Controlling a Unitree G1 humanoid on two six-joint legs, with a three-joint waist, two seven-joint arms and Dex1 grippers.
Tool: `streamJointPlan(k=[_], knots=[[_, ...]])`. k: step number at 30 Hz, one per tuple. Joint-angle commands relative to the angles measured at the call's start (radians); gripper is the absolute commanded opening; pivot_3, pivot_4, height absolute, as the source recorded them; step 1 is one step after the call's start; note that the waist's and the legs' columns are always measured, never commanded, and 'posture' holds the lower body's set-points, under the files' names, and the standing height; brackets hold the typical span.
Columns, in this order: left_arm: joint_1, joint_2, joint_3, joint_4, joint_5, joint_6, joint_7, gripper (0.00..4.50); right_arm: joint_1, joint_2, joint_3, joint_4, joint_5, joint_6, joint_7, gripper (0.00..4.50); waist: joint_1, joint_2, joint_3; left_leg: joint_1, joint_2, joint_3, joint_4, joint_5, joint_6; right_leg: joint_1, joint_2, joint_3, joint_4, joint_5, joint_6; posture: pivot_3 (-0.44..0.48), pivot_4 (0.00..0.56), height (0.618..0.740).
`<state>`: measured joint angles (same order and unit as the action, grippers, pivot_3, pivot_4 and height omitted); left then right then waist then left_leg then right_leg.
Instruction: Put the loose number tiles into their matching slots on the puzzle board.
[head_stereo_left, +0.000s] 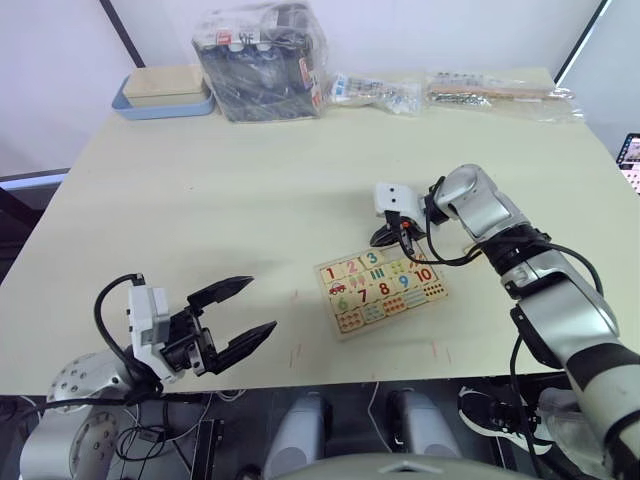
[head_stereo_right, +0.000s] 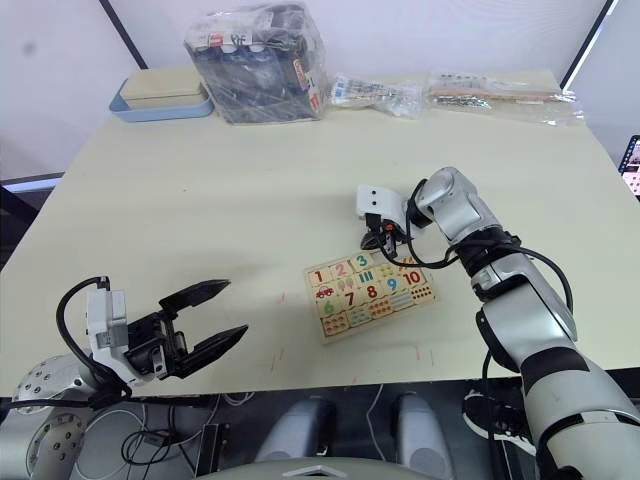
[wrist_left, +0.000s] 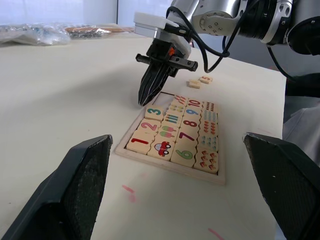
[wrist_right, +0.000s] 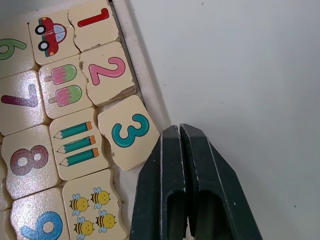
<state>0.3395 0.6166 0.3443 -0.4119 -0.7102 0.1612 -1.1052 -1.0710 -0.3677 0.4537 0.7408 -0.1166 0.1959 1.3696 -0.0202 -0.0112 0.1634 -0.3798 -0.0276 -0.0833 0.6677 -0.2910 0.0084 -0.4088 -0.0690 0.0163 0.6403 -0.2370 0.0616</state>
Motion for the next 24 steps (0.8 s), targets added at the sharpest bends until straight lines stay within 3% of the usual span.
streamJointPlan(k=[1,24], knots=[[0.007,0.006,0.017,-0.038,-0.016,-0.004,0.002,4.5,-0.003,-0.013,-0.013,-0.044,-0.002,0.007,0.016,0.04,0.0,0.0,0.0,0.0,0.0,0.0,0.0,0.0,0.0,0.0,0.0,0.0,0.0,0.0,0.0,0.0,0.15,0.74],[0.014,0.01,0.019,-0.046,-0.019,0.004,0.001,4.5,0.039,-0.032,-0.013,-0.133,-0.003,0.062,0.035,0.04,0.001,0.0,0.0,0.0,0.0,0.0,0.0,0.0,0.0,0.0,0.0,0.0,0.0,0.0,0.0,0.0,0.15,0.74]])
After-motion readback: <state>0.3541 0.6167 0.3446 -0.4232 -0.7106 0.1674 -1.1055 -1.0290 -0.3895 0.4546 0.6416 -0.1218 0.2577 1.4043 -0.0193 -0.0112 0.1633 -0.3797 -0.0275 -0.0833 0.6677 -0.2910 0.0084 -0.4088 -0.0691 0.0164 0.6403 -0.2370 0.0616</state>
